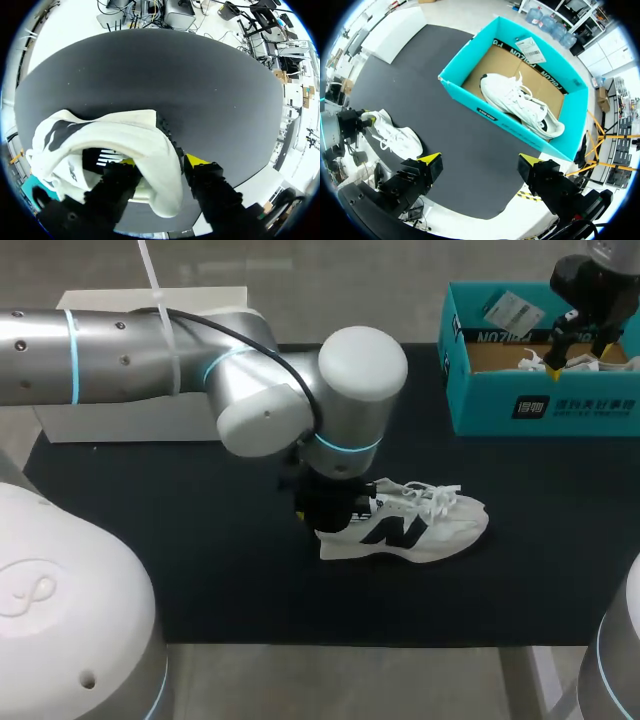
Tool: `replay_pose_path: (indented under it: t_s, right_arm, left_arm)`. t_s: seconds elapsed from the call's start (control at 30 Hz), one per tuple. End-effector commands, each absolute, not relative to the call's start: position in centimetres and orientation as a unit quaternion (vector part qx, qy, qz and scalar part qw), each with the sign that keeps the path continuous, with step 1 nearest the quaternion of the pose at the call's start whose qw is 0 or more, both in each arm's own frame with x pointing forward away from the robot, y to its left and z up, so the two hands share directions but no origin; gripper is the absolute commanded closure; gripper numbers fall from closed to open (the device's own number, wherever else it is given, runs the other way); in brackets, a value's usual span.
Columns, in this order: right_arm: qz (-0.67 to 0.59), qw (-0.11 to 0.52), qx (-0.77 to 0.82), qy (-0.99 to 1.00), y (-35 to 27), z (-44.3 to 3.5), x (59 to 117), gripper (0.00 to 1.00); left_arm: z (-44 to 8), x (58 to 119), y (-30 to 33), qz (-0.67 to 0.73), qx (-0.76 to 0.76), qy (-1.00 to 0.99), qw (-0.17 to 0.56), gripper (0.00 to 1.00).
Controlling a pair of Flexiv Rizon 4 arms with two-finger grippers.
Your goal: Take the shoe out of the shoebox, open the shoe tongue, remove and reinsert the insole, then place the shoe into the shoebox
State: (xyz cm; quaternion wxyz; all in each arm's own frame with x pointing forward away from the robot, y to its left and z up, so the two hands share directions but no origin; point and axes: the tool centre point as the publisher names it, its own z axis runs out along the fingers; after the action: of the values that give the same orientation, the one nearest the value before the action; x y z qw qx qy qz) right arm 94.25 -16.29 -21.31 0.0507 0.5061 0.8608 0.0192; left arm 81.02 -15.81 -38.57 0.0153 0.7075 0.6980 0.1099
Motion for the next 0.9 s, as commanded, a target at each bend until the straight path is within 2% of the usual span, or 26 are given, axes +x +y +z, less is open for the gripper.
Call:
replay_pose_path:
  t_s: [0.03, 0.27, 0.5, 0.9]
  right_arm:
    - [0.019, 0.051, 0.506, 0.861, -16.3, -21.3, 94.3, 0.00]
    - [0.019, 0.051, 0.506, 0.861, -16.3, -21.3, 94.3, 0.00]
    - [0.019, 0.051, 0.506, 0.861, -16.3, -21.3, 94.3, 0.00]
    - [0.019, 0.051, 0.506, 0.861, -16.3, -21.3, 94.3, 0.00]
  left_arm:
    - [-35.8, 80.6, -14.5, 0.093, 0.706, 0.701, 0.032, 0.00]
    - [-32.3, 80.8, -14.2, 0.013, 0.629, 0.777, 0.000, 0.00]
    - [-29.8, 81.4, -13.4, -0.115, 0.505, 0.855, 0.028, 0.00]
    - [-28.4, 82.6, -9.6, -0.141, 0.386, 0.909, 0.066, 0.00]
